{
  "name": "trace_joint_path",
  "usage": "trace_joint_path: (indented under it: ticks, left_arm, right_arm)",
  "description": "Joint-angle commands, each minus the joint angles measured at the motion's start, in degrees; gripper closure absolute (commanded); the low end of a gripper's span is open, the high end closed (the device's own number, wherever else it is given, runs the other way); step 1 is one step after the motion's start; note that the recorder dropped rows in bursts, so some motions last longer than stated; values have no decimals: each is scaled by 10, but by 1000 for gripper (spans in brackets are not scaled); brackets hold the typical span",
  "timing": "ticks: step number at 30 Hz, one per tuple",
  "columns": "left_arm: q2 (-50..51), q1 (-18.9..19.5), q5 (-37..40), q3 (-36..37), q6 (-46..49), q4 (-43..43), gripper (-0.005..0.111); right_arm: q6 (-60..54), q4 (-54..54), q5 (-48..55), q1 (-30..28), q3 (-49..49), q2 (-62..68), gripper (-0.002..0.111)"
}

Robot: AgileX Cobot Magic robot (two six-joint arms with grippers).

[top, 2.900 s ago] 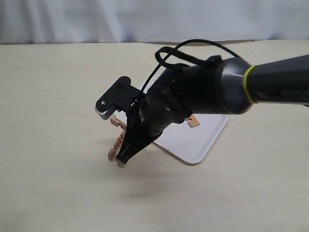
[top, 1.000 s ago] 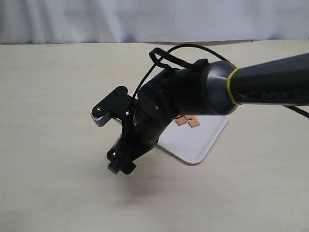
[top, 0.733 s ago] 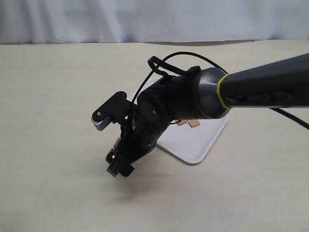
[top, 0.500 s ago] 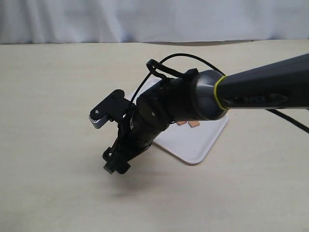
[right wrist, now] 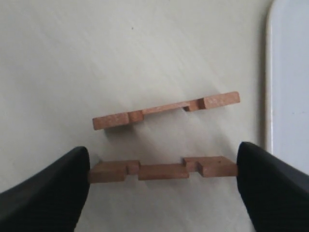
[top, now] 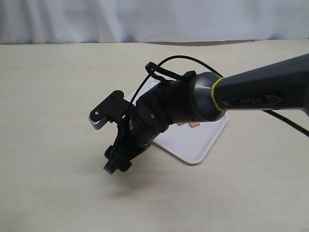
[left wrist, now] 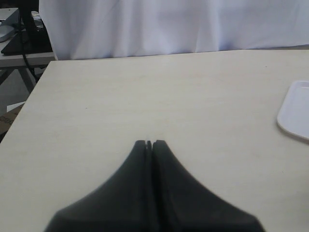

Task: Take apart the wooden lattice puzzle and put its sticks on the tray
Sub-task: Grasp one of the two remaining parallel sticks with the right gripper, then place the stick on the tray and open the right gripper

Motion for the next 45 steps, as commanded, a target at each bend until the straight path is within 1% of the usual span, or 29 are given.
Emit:
trace_joint_path:
  ticks: [1, 3, 6, 12, 13, 14, 20, 25, 28, 34, 35, 38, 39, 41, 42, 45]
  left_arm:
    - [-1, -3, -5, 1, -1, 1, 107]
    - [-1, -3, -5, 1, -1, 1, 107]
    - [-1, -3, -5, 1, -1, 1, 107]
    - [-1, -3, -5, 1, -1, 1, 107]
    - [-1, -3, -5, 1, -1, 1, 107]
    - [-1, -3, -5, 1, -1, 1, 107]
    - [-1, -3, -5, 1, -1, 1, 107]
    - [-1, -3, -5, 1, -1, 1, 107]
    - [-1, -3, -5, 1, -1, 1, 107]
    - [-1, -3, -5, 1, -1, 1, 107]
    - [-1, -3, -5, 1, -1, 1, 107]
    - [-1, -3, -5, 1, -1, 1, 107]
    - [-1, -3, -5, 1, -1, 1, 107]
    - [-1, -3, -5, 1, -1, 1, 107]
    - [-1, -3, -5, 1, -1, 1, 107]
    - [-1, -3, -5, 1, -1, 1, 107]
  right_arm:
    - [-4, -5, 4, -2, -1, -1, 35]
    - [-4, -5, 4, -2, -1, -1, 38]
    - [-6, -9, 5, -2, -1, -1, 52]
    - [-6, -18, 5, -2, -1, -1, 96]
    - [-6, -18, 5, -2, -1, -1, 101]
    - [-6, -18, 5, -2, -1, -1, 104]
    - [-17, -18, 16, -2, -1, -11, 104]
    - [-34, -20, 29, -2, -1, -55, 104]
    - [-29, -46, 29, -11, -1, -85, 104]
    - [-12, -46, 22, -76, -1, -100, 104]
    - [6, -46, 15, -100, -1, -95, 104]
    - [22, -46, -6, -123, -1, -82, 103]
    - [38, -46, -24, -133, -1, -71, 100]
    - [43, -48, -38, -135, -1, -62, 91]
    - [43, -48, -42, -138, -1, -56, 85]
    - [47, -48, -51, -141, -1, -45, 61]
